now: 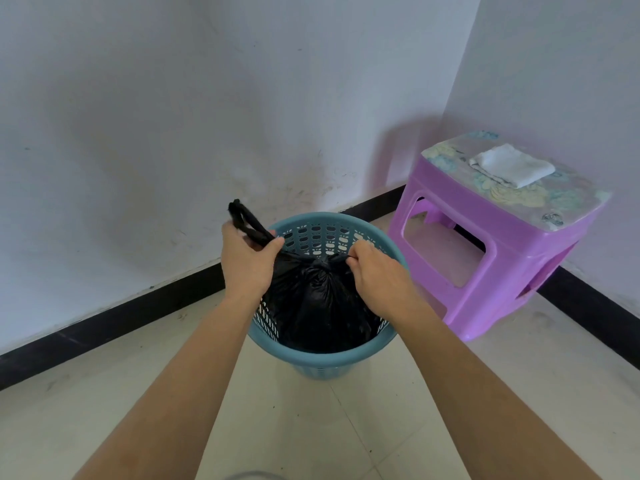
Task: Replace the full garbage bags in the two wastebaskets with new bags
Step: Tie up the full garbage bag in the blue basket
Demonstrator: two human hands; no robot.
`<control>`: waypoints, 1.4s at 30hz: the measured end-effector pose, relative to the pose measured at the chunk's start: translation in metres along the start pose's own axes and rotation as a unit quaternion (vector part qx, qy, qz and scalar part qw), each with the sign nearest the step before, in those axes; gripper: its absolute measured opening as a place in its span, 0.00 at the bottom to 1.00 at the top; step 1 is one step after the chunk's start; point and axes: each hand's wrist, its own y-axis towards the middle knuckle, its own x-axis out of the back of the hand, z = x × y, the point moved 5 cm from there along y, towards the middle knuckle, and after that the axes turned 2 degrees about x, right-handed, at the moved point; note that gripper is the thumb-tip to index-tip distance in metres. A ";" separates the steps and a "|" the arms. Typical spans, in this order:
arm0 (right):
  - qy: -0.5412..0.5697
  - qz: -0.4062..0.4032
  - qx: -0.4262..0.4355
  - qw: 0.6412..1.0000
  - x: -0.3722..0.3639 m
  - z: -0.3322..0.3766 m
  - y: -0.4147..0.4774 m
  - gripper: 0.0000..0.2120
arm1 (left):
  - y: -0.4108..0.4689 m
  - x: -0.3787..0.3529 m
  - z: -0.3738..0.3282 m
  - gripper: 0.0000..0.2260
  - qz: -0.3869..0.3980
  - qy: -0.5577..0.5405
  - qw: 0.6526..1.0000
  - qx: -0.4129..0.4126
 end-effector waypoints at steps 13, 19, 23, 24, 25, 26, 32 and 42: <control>0.141 -0.003 -0.017 0.990 -0.001 0.001 0.005 0.04 | -0.009 -0.047 0.027 0.25 0.250 0.495 0.816 -0.165; 0.163 -0.010 0.005 0.987 -0.002 0.005 0.011 0.04 | 0.003 -0.037 0.017 0.05 0.173 0.368 0.891 -0.204; 0.185 0.063 -0.011 0.981 0.010 0.012 0.011 0.22 | 0.001 -0.025 -0.015 0.06 0.173 0.355 0.900 -0.186; 0.176 0.082 -0.013 0.981 0.017 0.014 0.012 0.29 | 0.000 -0.024 -0.027 0.06 0.178 0.356 0.899 -0.184; 0.152 0.096 -0.012 0.984 0.026 0.019 0.014 0.34 | -0.002 -0.022 -0.042 0.06 0.183 0.360 0.896 -0.183; 0.119 0.101 -0.006 0.988 0.034 0.024 0.014 0.35 | -0.005 -0.021 -0.056 0.06 0.187 0.362 0.894 -0.187; 0.066 0.109 -0.019 0.992 0.171 0.074 0.043 0.23 | -0.006 0.012 -0.209 0.07 0.188 0.333 0.907 -0.176; 0.024 -0.002 0.091 0.996 0.556 0.275 0.128 0.10 | -0.010 0.141 -0.610 0.13 0.138 0.270 0.927 -0.218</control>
